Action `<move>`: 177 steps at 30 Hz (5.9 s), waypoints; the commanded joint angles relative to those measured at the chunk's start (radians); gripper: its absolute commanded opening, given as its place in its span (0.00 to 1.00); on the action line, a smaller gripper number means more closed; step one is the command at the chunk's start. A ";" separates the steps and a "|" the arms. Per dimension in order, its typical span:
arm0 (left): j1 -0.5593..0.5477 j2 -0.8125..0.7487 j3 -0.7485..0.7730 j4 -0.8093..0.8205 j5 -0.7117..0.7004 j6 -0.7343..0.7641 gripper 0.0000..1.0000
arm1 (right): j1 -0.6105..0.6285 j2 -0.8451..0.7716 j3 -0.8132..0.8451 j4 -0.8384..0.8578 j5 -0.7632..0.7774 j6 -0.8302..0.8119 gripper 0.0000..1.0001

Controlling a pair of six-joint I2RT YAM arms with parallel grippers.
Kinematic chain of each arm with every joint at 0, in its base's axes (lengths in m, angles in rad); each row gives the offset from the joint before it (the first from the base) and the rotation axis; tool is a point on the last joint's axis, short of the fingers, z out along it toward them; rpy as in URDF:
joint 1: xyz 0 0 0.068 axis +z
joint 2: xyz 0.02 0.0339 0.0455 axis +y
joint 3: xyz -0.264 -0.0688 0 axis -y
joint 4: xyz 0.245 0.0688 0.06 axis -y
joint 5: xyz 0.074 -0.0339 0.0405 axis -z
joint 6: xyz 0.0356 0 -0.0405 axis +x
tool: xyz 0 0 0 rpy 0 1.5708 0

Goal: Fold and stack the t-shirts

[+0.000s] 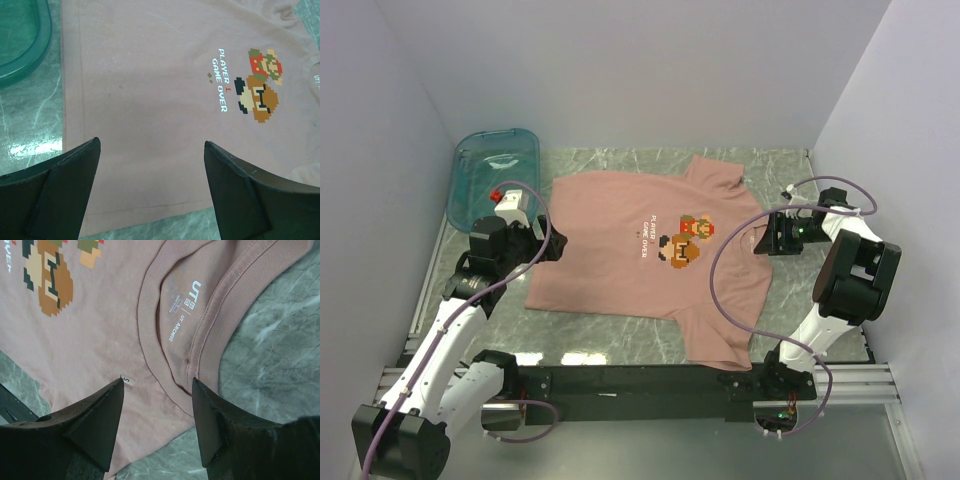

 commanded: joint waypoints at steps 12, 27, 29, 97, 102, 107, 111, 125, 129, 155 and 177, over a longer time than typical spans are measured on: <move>-0.004 0.005 0.028 0.015 0.024 0.019 0.89 | -0.013 0.003 -0.007 -0.017 -0.032 -0.019 0.63; -0.005 0.014 0.028 0.015 0.029 0.019 0.88 | -0.014 0.009 -0.004 -0.025 -0.037 -0.020 0.63; -0.005 0.015 0.028 0.015 0.029 0.019 0.88 | -0.014 0.011 -0.004 -0.025 -0.037 -0.020 0.63; -0.008 0.055 0.033 0.001 0.009 0.022 0.88 | 0.105 0.166 0.302 0.119 0.291 0.207 0.63; -0.008 0.068 0.036 -0.002 0.007 0.024 0.88 | 0.105 0.290 0.451 0.058 0.291 0.239 0.54; -0.008 0.081 0.037 -0.005 -0.004 0.027 0.88 | 0.107 0.374 0.536 0.024 0.299 0.248 0.49; -0.008 0.094 0.040 -0.005 -0.005 0.028 0.88 | 0.105 0.388 0.541 0.023 0.300 0.247 0.49; -0.010 0.084 0.040 -0.007 -0.005 0.028 0.87 | 0.105 0.413 0.530 -0.006 0.311 0.245 0.30; -0.008 0.077 0.042 -0.008 -0.005 0.028 0.87 | 0.093 0.388 0.492 0.003 0.317 0.241 0.14; -0.010 0.035 0.037 0.001 0.029 0.025 0.87 | -0.031 -0.012 -0.104 -0.029 0.412 -0.045 0.00; -0.010 0.038 0.040 0.007 0.000 0.034 0.85 | 0.050 0.532 0.821 -0.008 0.257 0.398 0.51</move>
